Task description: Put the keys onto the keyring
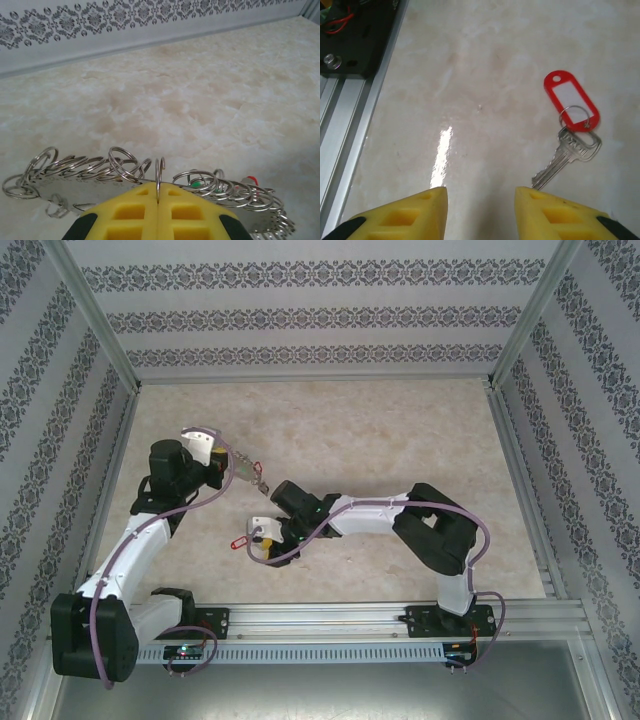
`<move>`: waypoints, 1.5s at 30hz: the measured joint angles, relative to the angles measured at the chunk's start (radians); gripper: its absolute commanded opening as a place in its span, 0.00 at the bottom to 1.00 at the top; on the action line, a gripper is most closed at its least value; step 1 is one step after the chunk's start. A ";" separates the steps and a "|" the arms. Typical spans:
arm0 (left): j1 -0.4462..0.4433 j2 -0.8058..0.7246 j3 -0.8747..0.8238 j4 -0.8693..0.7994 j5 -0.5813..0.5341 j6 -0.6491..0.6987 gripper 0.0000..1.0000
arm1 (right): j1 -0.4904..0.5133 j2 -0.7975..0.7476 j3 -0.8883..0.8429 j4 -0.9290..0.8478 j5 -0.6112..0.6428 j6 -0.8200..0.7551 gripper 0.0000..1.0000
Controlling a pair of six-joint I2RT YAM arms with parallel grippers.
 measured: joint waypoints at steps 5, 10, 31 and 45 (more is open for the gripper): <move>0.019 -0.013 -0.014 0.039 0.035 -0.034 0.00 | 0.039 0.004 -0.001 0.090 0.057 0.054 0.41; 0.032 -0.021 -0.024 0.062 0.047 -0.060 0.00 | 0.062 0.022 -0.003 0.163 0.127 0.100 0.42; 0.062 -0.031 -0.046 0.057 -0.080 -0.132 0.00 | 0.077 0.137 0.072 0.195 0.297 0.121 0.41; 0.073 -0.037 -0.061 0.049 -0.120 -0.138 0.00 | 0.095 0.235 0.225 0.130 0.333 0.165 0.29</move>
